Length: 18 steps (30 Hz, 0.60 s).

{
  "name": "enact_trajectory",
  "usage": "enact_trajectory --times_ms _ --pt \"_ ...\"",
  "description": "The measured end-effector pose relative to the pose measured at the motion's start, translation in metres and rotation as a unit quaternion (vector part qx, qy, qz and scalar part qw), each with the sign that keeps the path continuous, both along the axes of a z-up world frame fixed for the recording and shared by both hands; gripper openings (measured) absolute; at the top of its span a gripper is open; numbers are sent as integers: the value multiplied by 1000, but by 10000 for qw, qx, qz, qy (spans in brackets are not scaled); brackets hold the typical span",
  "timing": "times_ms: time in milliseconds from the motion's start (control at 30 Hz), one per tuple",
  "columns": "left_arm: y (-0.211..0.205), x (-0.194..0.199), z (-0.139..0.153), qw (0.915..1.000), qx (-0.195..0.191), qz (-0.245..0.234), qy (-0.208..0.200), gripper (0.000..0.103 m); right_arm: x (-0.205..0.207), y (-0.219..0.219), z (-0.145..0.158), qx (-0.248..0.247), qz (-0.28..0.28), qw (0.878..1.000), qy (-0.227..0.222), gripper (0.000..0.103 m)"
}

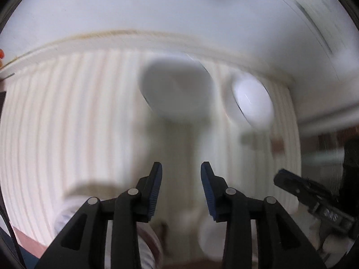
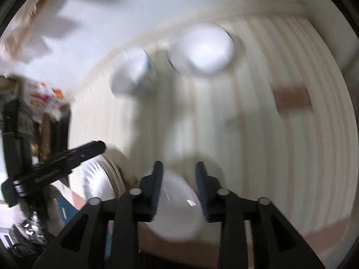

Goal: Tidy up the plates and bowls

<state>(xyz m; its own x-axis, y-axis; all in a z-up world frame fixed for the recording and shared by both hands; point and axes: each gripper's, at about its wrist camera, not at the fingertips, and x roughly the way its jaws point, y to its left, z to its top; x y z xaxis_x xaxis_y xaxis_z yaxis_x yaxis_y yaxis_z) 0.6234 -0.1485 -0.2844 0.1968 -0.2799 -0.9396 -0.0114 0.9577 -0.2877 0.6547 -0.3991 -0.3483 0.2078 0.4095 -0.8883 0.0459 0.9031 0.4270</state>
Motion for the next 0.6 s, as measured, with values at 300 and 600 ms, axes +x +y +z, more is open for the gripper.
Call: enact_trajectory --times_ms 300,600 --pt "18 107 -69 9978 -49 196 629 33 150 79 -38 5 231 9997 14 36" --pt "3 111 -84 9989 -138 126 432 29 188 113 -66 -767 488 9958 104 17"
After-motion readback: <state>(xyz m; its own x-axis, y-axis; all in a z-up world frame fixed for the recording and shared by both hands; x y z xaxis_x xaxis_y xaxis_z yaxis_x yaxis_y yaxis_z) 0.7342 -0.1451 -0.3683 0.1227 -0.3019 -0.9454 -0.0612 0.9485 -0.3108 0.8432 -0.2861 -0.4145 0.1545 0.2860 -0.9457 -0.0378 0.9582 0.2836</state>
